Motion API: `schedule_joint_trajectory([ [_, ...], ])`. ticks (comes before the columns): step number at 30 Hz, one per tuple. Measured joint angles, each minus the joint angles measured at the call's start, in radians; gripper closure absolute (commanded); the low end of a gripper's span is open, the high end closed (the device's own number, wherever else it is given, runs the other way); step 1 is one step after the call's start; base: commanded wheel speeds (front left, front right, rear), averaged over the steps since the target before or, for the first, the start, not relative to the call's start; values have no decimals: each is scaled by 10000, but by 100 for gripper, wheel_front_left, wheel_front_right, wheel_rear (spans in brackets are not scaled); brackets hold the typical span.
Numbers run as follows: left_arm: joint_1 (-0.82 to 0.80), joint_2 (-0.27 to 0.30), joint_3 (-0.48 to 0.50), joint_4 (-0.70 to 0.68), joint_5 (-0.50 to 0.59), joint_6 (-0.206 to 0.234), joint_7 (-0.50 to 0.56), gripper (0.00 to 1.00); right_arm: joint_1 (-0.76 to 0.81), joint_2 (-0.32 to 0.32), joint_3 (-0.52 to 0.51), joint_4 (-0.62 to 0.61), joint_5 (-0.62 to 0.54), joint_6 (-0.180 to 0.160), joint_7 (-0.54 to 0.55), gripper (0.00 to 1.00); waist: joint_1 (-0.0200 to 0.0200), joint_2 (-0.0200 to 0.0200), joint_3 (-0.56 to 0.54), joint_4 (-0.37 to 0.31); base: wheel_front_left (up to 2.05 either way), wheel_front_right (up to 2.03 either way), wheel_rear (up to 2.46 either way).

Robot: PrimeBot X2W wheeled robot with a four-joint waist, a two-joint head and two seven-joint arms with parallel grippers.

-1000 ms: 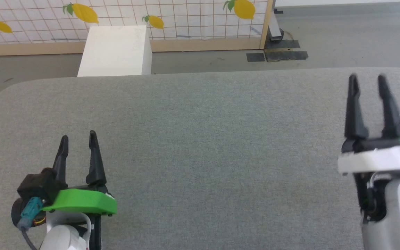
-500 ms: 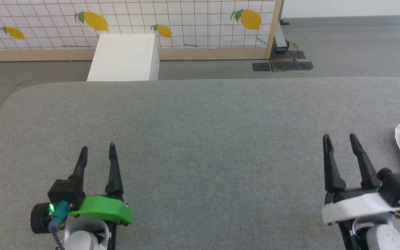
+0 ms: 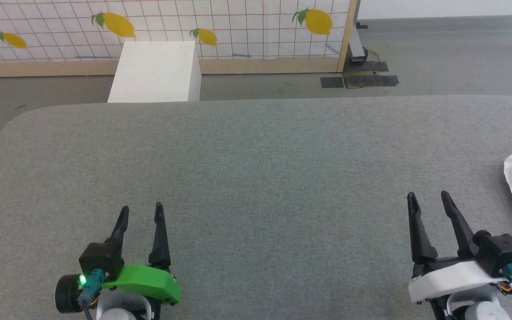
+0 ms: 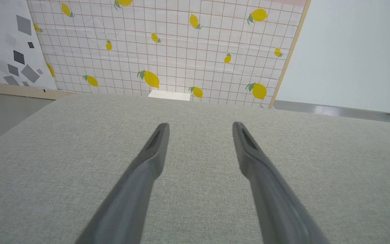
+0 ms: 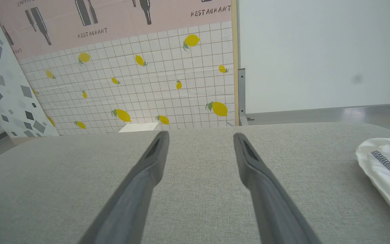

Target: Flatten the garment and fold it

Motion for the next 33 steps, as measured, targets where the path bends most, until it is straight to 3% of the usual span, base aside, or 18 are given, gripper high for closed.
schedule_joint_trajectory([
  [11,-1,-82,174,276,6,-182,0,0,0,-2,-6,88,-4,0,0,0,0,0,-11,-70,0,0,0],
  [12,-2,-86,171,276,0,-190,4,100,0,-2,-8,88,0,0,4,100,0,0,-9,-72,0,0,0],
  [33,-5,-105,268,77,282,-219,328,100,-1,-2,17,-50,-113,0,320,100,0,0,-79,-74,0,0,0],
])
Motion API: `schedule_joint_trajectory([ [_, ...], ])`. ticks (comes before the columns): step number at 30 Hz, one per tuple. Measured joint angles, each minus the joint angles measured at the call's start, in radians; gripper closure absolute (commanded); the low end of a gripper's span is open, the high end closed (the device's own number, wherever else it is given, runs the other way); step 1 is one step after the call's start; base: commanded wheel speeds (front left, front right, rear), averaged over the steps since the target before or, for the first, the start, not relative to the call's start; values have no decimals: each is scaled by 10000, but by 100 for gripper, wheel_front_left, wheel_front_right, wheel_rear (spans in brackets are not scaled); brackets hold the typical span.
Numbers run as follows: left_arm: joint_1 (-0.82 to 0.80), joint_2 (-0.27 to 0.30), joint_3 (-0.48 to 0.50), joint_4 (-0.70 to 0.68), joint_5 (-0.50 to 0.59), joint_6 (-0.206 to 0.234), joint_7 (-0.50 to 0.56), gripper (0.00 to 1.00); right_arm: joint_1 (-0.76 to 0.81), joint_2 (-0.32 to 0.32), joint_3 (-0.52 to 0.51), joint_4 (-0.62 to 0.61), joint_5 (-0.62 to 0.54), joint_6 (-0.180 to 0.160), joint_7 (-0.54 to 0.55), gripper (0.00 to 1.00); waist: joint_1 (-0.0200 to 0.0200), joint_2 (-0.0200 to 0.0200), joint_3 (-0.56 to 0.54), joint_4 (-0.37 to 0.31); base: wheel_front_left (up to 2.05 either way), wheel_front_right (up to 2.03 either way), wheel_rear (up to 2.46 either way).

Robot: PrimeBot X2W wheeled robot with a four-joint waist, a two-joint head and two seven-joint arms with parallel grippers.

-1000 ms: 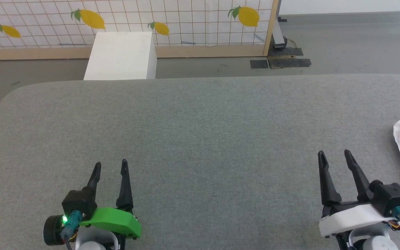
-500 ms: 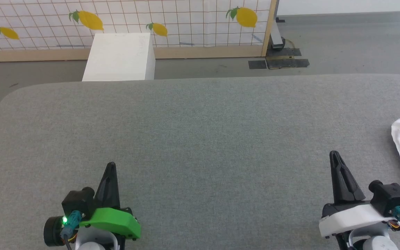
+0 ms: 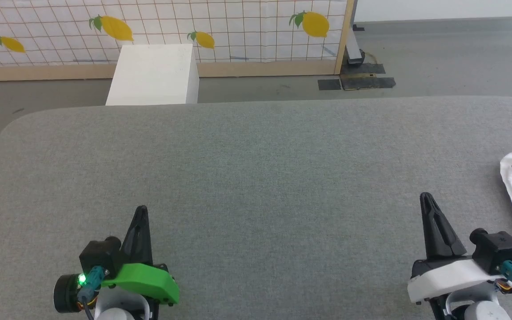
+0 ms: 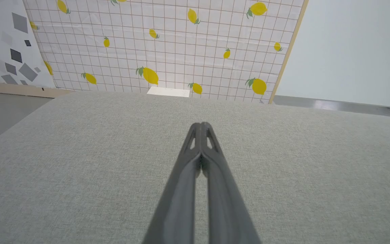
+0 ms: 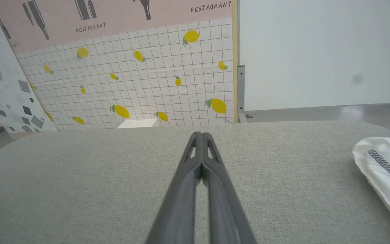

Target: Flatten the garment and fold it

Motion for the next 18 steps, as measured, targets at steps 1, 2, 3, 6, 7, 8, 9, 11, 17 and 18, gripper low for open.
schedule_joint_trajectory([
  [1,0,-4,10,-15,4,-10,33,100,0,0,2,-13,-8,0,42,100,0,0,-4,0,0,0,0],
  [2,0,-8,19,-27,17,-29,40,100,0,0,2,-21,-31,0,48,100,0,-1,-7,0,0,0,0],
  [3,0,-15,29,-46,58,-33,44,100,0,0,4,-29,-69,0,52,100,0,0,-12,0,0,0,0],
  [6,1,-33,58,-94,96,-35,130,100,0,0,10,-65,-92,0,130,100,0,0,-24,0,0,0,0],
  [7,1,-35,69,-109,111,-35,148,100,0,0,12,-77,-105,0,142,100,0,0,-28,0,0,0,0],
  [8,1,-36,81,-117,138,-36,167,100,0,0,13,-88,-134,0,169,100,0,0,-32,0,0,0,0],
  [9,1,-38,90,-127,169,-36,176,100,0,0,15,-98,-159,0,188,100,0,0,-35,0,0,0,0],
  [11,2,-44,111,-151,192,-40,236,100,0,0,19,-121,-176,0,228,100,0,0,-44,0,0,0,0],
  [17,4,-77,174,-270,299,-46,380,100,0,0,40,-207,-268,0,399,100,0,0,-76,0,0,0,0],
  [18,4,-79,180,-288,309,-48,391,100,0,0,42,-221,-278,0,405,100,0,0,-79,0,0,0,0],
])
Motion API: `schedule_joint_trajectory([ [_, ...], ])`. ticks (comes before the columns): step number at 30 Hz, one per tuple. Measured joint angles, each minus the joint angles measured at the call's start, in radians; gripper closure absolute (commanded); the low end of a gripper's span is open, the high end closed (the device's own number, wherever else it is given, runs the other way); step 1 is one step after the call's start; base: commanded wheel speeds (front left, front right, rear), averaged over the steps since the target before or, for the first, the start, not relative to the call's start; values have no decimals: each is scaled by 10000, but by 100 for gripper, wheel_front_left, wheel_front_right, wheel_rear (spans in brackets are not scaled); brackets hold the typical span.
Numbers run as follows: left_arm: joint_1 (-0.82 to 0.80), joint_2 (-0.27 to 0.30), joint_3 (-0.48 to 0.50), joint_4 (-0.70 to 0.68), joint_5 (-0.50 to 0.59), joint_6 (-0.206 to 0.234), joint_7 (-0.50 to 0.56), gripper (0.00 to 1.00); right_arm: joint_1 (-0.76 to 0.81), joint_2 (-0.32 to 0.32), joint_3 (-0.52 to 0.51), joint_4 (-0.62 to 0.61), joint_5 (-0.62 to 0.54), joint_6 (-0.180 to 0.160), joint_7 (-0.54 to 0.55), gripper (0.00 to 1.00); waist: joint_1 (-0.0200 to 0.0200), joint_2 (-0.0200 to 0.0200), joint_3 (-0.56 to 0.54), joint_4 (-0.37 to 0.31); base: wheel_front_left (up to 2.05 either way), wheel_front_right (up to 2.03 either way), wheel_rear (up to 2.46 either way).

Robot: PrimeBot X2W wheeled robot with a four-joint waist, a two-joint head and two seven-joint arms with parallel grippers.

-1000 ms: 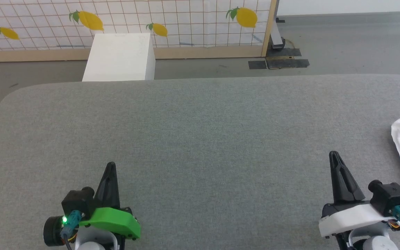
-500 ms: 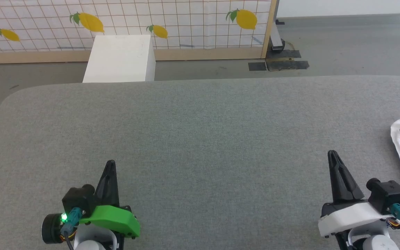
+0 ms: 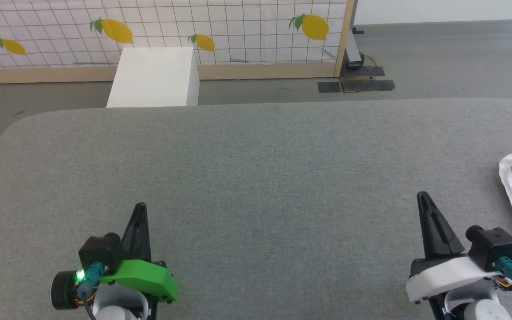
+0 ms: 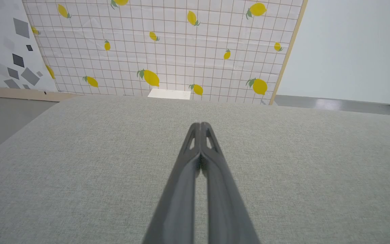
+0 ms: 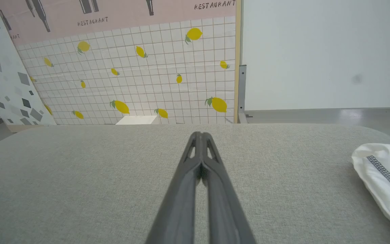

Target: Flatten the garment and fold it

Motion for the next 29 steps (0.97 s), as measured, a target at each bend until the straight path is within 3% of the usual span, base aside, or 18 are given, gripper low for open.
schedule_joint_trajectory([
  [29,52,-128,247,-433,596,-150,604,100,0,2,79,-309,-387,0,583,100,0,0,-115,-1,0,0,0],
])
